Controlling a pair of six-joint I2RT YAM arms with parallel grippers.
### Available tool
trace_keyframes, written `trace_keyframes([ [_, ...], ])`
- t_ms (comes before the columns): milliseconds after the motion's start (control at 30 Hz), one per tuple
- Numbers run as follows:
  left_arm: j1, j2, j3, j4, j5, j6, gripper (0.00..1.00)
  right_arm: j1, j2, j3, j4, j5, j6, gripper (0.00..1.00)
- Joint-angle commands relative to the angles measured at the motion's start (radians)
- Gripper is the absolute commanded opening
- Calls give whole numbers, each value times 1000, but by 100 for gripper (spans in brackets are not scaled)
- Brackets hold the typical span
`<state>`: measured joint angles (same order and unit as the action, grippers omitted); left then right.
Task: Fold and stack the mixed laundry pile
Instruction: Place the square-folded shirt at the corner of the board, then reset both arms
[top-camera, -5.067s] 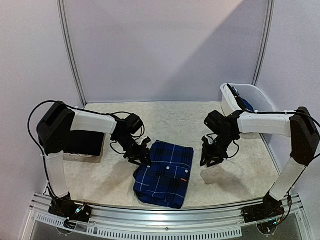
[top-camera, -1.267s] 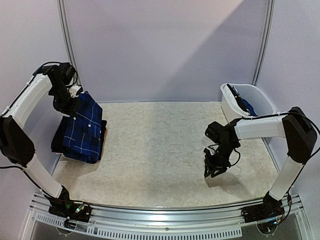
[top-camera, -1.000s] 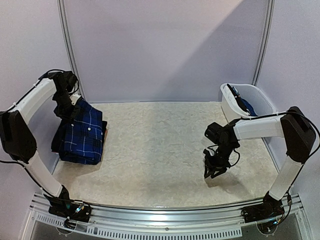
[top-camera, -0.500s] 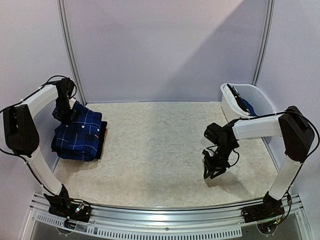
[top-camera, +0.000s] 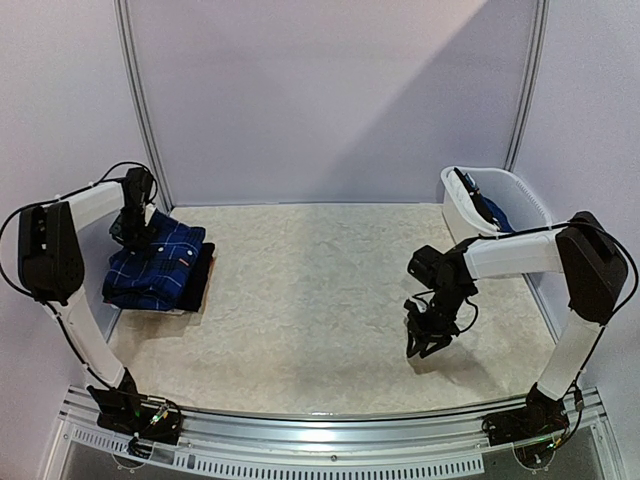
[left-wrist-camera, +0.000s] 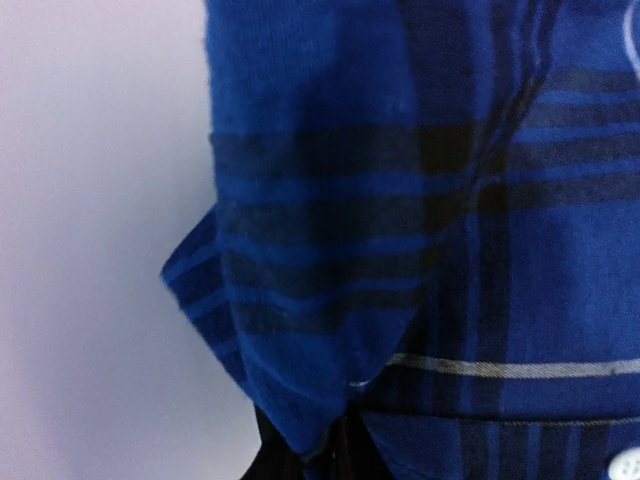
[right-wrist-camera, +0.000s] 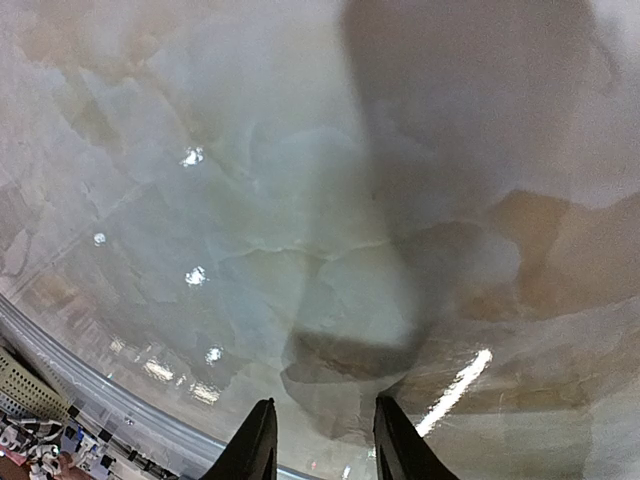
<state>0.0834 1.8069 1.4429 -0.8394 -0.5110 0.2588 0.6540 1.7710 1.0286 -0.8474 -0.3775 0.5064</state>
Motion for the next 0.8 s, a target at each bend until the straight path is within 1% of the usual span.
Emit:
trace_keyframes([
  [0, 13, -33, -41, 163, -115, 49, 14, 4, 25, 18, 7, 6, -7, 34],
  [67, 13, -59, -49, 172, -119, 41, 26, 5, 24, 25, 4, 7, -5, 34],
  [133, 13, -95, -57, 180, -136, 13, 48, 5, 25, 33, 3, 8, -3, 34],
  [167, 13, -116, -62, 187, -146, -1, 57, 5, 24, 37, 2, 8, -1, 34],
  [233, 11, -158, -57, 181, -143, -23, 66, 5, 25, 44, 2, 8, 3, 34],
  [300, 7, -206, -40, 162, -121, -49, 71, 4, 22, 51, 6, 8, 9, 34],
  [333, 4, -221, -26, 136, -107, -65, 76, 5, 21, 54, 8, 7, 12, 34],
  [367, 1, -237, -6, 105, -88, -83, 78, 6, 20, 55, 10, 8, 16, 34],
  [467, -29, -285, 32, 11, -8, -123, 78, 6, 16, 68, 11, 14, 22, 34],
  [533, -57, -325, 25, -39, 81, -139, 77, 6, 13, 73, 14, 20, 29, 34],
  [567, -71, -345, 13, -58, 134, -153, 76, 7, 12, 75, 16, 22, 31, 34],
  [633, -80, -384, -25, -92, 290, -164, 71, 6, 7, 75, 23, 27, 43, 34],
  [700, -119, -417, -70, -112, 424, -171, 67, 7, -1, 73, 29, 33, 54, 34],
  [767, -154, -439, -112, -133, 478, -177, 63, 7, -12, 63, 38, 39, 67, 34],
])
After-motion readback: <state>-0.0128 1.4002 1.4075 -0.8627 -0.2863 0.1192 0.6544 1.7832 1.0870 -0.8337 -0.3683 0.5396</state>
